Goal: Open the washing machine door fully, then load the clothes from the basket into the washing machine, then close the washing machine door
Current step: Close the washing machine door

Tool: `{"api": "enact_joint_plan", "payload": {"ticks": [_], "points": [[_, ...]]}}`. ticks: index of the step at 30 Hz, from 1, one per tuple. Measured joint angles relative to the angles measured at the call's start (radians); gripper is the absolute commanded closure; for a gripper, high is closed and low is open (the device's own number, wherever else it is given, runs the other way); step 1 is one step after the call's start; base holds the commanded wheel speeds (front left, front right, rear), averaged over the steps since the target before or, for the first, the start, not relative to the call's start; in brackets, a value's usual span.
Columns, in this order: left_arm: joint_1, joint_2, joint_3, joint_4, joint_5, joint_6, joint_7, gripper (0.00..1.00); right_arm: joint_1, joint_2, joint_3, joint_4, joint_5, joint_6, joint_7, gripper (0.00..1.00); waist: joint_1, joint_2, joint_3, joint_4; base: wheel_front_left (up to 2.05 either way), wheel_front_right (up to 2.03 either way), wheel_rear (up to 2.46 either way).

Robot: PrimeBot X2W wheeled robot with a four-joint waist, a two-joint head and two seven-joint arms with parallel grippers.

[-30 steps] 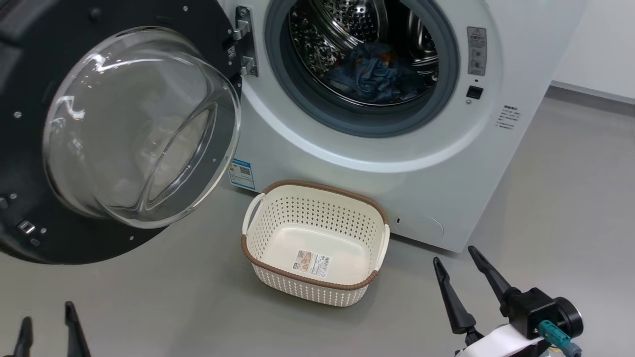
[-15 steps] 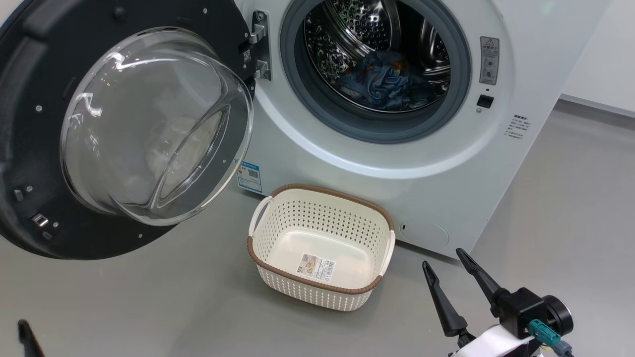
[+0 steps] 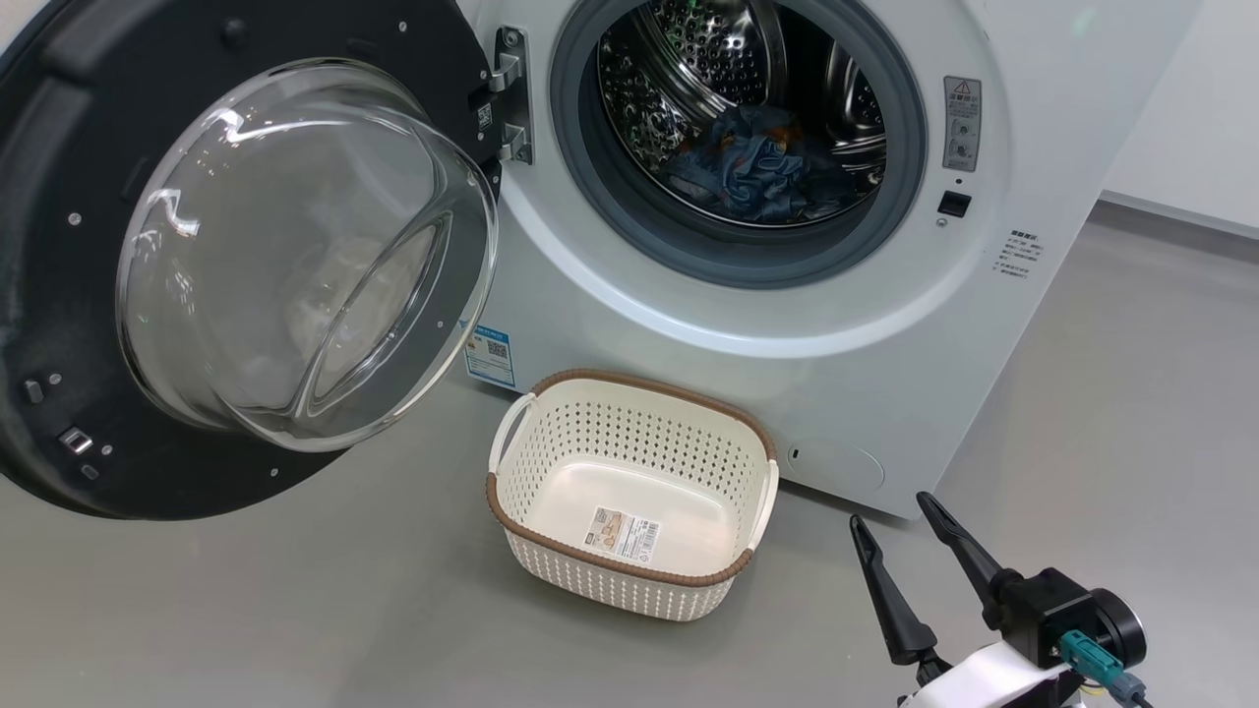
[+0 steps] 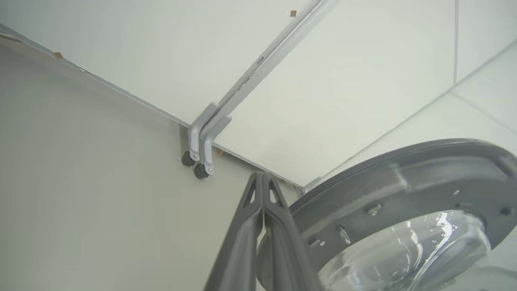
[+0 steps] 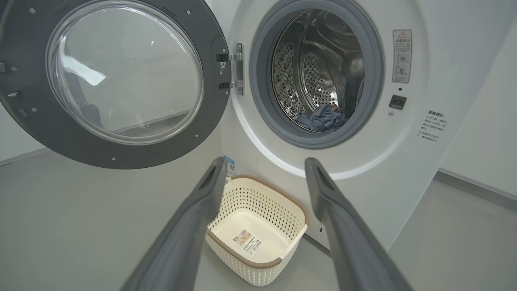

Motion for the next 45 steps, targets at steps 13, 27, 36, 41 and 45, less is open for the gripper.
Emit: {"api": "enact_joint_plan", "payload": {"ticks": [13,27,36,41,45], "points": [[-0.226,0.221,0.29,0.05,-0.409,0.07,0.222,1.0,0.037,0.023,0.006,0.009,0.009,0.0,0.0,0.0,0.0,0.0,-0.003,-0.044,0.0,0.0,0.0],[-0.353,0.477,0.38,0.226,-0.5,0.196,0.386,1.0,0.031,0.0,-0.001,0.009,0.005,0.0,0.0,0.0,0.0,0.0,0.049,-0.163,0.0,0.0,0.0],[-0.452,0.496,0.376,0.321,-0.56,0.205,0.438,1.0,0.008,-0.015,-0.015,0.005,-0.002,0.0,0.0,0.0,0.0,0.0,0.099,-0.25,0.0,0.0,0.0],[-0.492,0.494,0.353,0.358,-0.602,0.205,0.479,1.0,-0.006,-0.029,-0.031,0.001,-0.002,0.0,0.0,0.0,0.0,0.0,0.122,-0.282,0.0,0.0,0.0],[-0.518,0.481,0.307,0.383,-0.61,0.194,0.519,1.0,-0.005,-0.034,-0.048,0.0,-0.002,0.0,0.0,0.0,0.0,0.0,0.136,-0.295,0.0,0.0,0.0]]}}
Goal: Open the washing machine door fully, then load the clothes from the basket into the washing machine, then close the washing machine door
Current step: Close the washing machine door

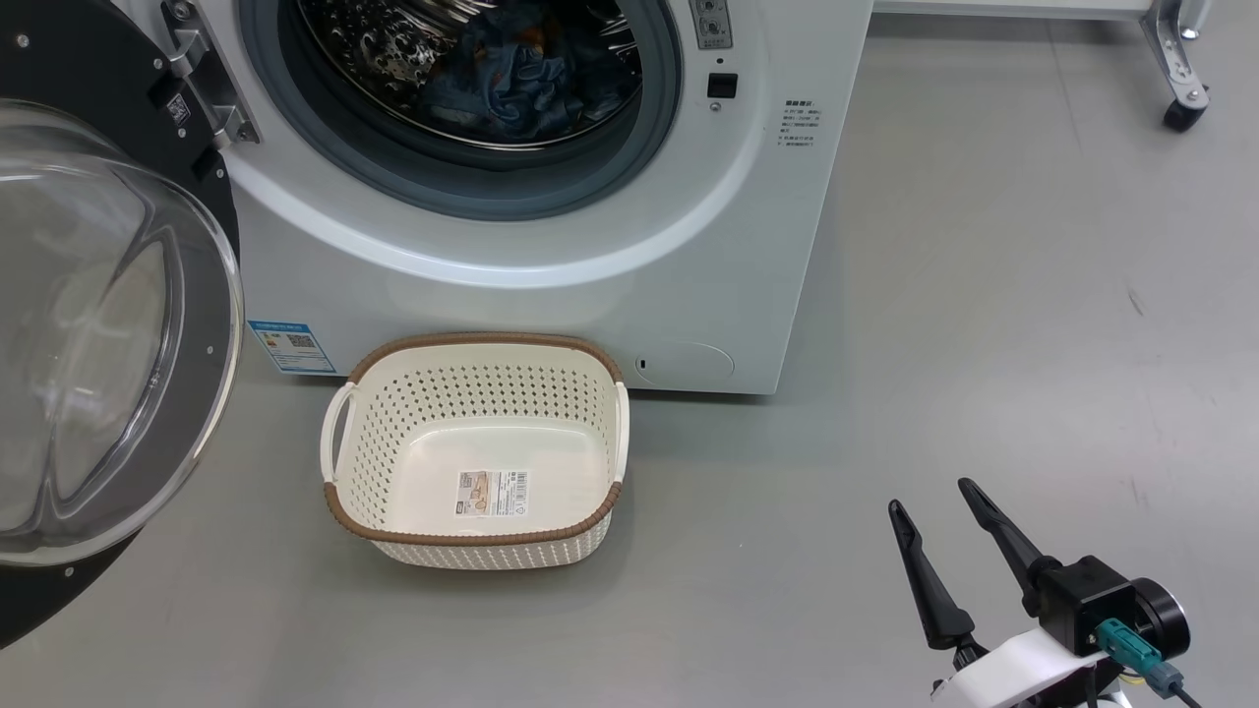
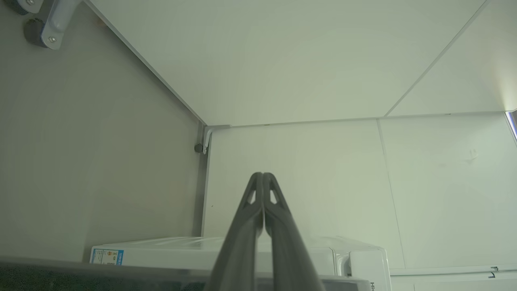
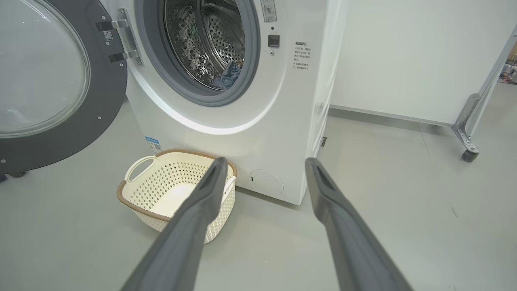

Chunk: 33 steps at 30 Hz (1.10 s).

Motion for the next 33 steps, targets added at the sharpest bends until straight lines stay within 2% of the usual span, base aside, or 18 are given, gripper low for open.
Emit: {"api": "enact_joint_plan", "payload": {"ticks": [3,10,20,28,33], "points": [[-0.002,-0.017,-0.014,0.022,0.0,-0.004,0.023,1.0,0.0,0.0,-0.001,-0.001,0.0,0.0,0.0,0.0,0.0,0.0,0.003,-0.002,0.0,0.0,0.0],[-0.004,-0.017,-0.047,0.066,-0.004,-0.028,0.08,1.0,0.0,-0.007,-0.012,-0.002,0.0,0.0,0.0,0.0,0.0,0.0,0.0,0.013,0.0,0.0,0.0],[-0.003,-0.024,-0.168,0.068,-0.012,-0.08,0.248,1.0,0.0,-0.01,-0.004,-0.001,0.0,0.0,0.0,0.0,0.0,0.0,-0.012,0.05,0.0,0.0,0.0],[0.021,-0.106,-0.256,0.028,-0.063,-0.108,0.433,1.0,0.002,-0.004,0.003,-0.002,0.0,0.0,0.0,0.0,0.0,0.0,-0.024,0.071,0.0,0.0,0.0],[0.021,-0.185,-0.3,-0.026,-0.104,-0.123,0.528,1.0,0.003,-0.002,-0.015,-0.003,0.0,0.0,0.0,0.0,0.0,0.0,-0.016,0.085,0.0,0.0,0.0]]}}
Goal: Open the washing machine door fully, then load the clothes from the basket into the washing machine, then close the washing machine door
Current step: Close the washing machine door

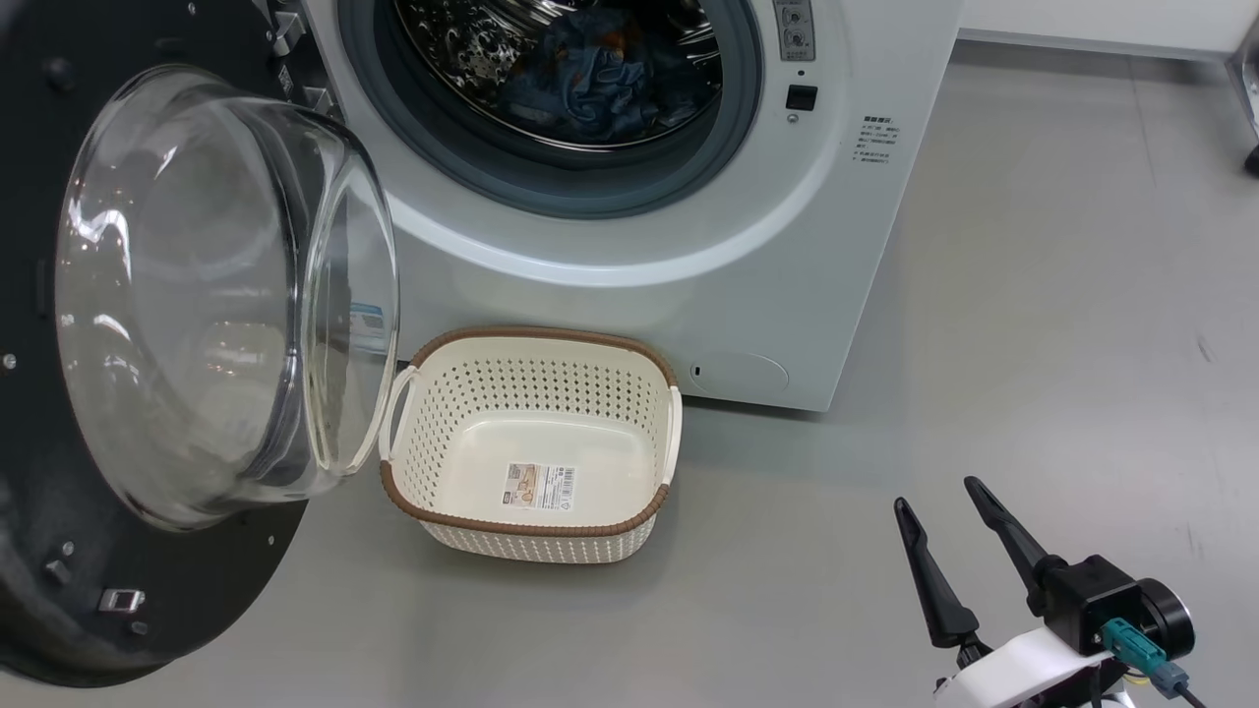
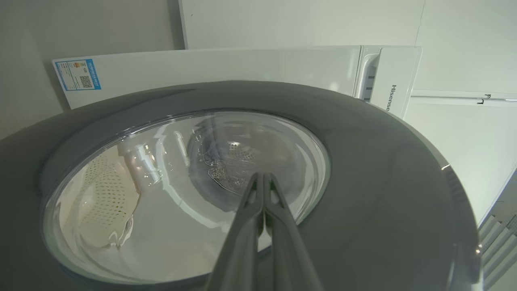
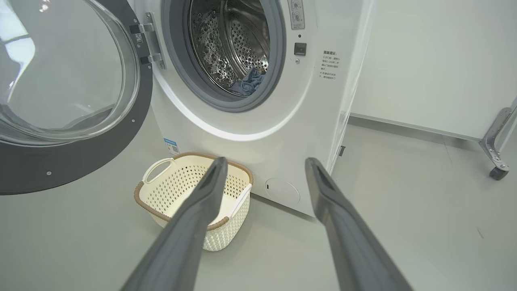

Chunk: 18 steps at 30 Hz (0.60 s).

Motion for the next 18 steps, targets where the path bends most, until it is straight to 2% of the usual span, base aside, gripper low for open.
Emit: {"api": "enact_joint_plan", "payload": {"ticks": [5,10,18], "points": [[0.005,-0.04,-0.027,-0.073,-0.04,-0.008,0.076,1.0,-0.002,0.021,0.008,-0.004,0.0,0.0,0.0,0.0,0.0,0.0,0.007,0.005,0.0,0.0,0.0],[0.016,-0.117,-0.072,-0.179,-0.09,-0.008,0.149,1.0,-0.002,0.033,0.022,-0.004,0.0,0.0,0.0,0.0,0.0,0.0,0.01,-0.006,0.0,0.0,0.0],[0.074,-0.224,-0.145,-0.347,-0.094,-0.008,0.175,1.0,-0.007,0.05,0.028,-0.004,0.0,0.0,0.0,0.0,0.0,0.0,0.014,-0.052,0.0,0.0,0.0]]}}
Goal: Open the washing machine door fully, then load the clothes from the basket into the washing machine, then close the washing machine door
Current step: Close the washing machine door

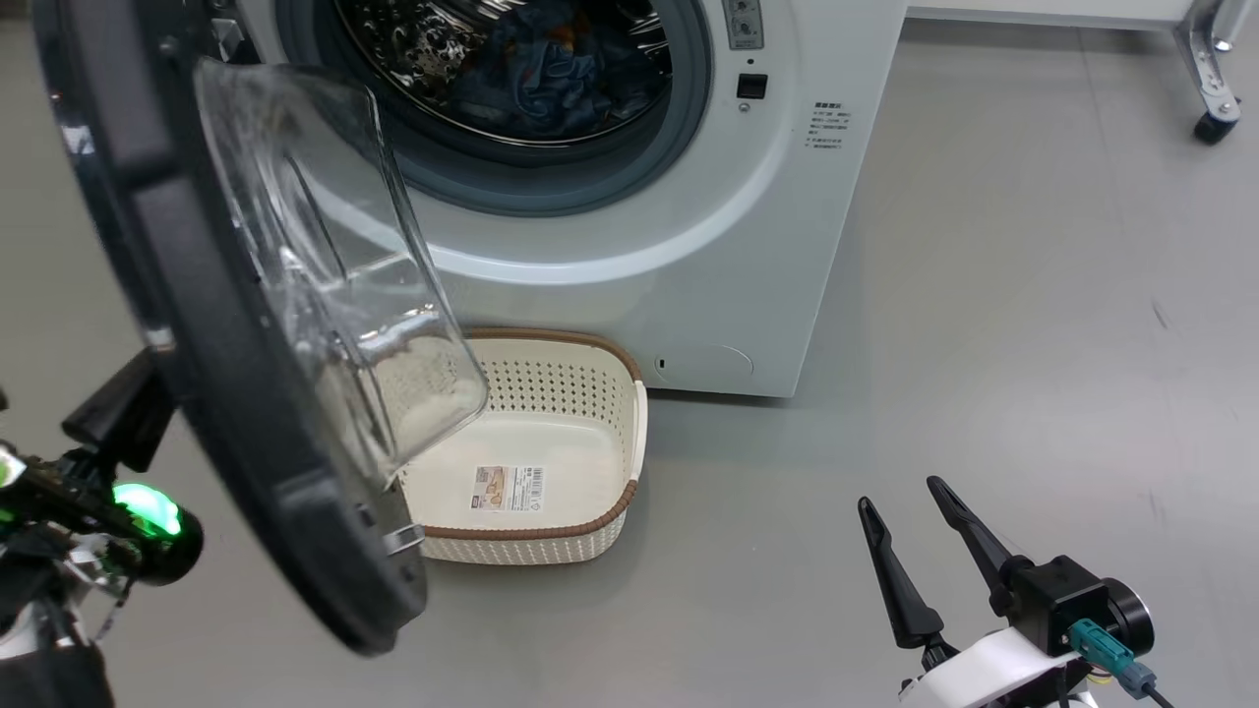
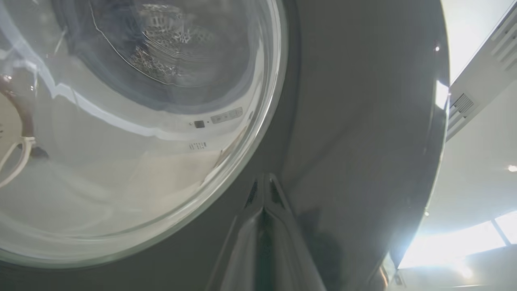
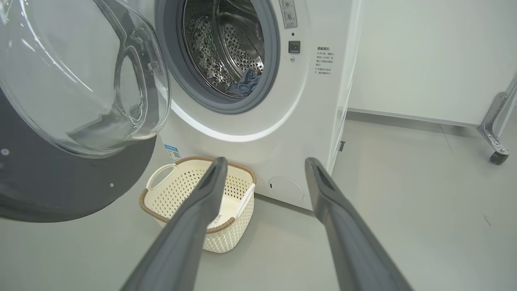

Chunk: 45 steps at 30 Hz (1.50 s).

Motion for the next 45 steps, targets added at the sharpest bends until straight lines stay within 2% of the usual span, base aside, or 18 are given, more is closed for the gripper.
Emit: {"api": "enact_joint_plan", "payload": {"ticks": [5,7,19,30,37,41,42,44,45], "points": [[0.008,-0.109,-0.056,-0.092,0.003,0.0,-0.023,1.0,0.0,0.007,-0.002,0.001,0.0,0.0,0.0,0.0,0.0,0.0,0.006,-0.04,0.0,0.0,0.0],[0.003,-0.121,-0.079,-0.119,0.016,-0.001,-0.064,1.0,-0.003,0.007,-0.001,0.002,0.0,0.0,0.0,0.0,0.0,0.0,0.008,-0.057,0.0,0.0,0.0],[-0.036,-0.08,-0.161,-0.122,0.123,-0.022,-0.325,1.0,-0.037,0.007,0.021,0.012,-0.007,0.0,0.0,0.0,0.0,0.0,0.014,-0.175,0.0,0.0,0.0],[-0.063,-0.075,-0.315,-0.074,0.119,-0.035,-0.495,1.0,-0.035,0.003,0.015,0.021,-0.007,0.0,0.0,0.0,0.0,0.0,-0.002,-0.293,0.0,0.0,0.0],[-0.074,-0.077,-0.389,-0.069,0.168,-0.046,-0.561,1.0,-0.034,0.001,-0.015,0.016,-0.006,0.0,0.0,0.0,0.0,0.0,-0.001,-0.306,0.0,0.0,0.0],[-0.072,-0.078,-0.4,-0.07,0.289,-0.054,-0.607,1.0,-0.033,0.001,-0.024,0.013,-0.006,0.0,0.0,0.0,0.0,0.0,0.001,-0.291,0.0,0.0,0.0],[-0.07,-0.078,-0.401,-0.072,0.331,-0.055,-0.624,0.98,-0.033,0.002,-0.024,0.011,-0.006,0.0,0.0,0.0,0.0,0.0,0.001,-0.286,0.0,0.0,0.0],[-0.062,-0.07,-0.407,-0.077,0.4,-0.063,-0.66,0.58,-0.032,0.003,-0.025,0.009,-0.006,0.0,0.0,0.0,0.0,0.0,0.002,-0.277,0.0,0.0,0.0],[-0.054,-0.055,-0.417,-0.079,0.449,-0.066,-0.68,0.5,-0.032,0.003,-0.026,0.009,-0.006,0.0,0.0,0.0,0.0,0.0,0.002,-0.272,0.0,0.0,0.0]]}}
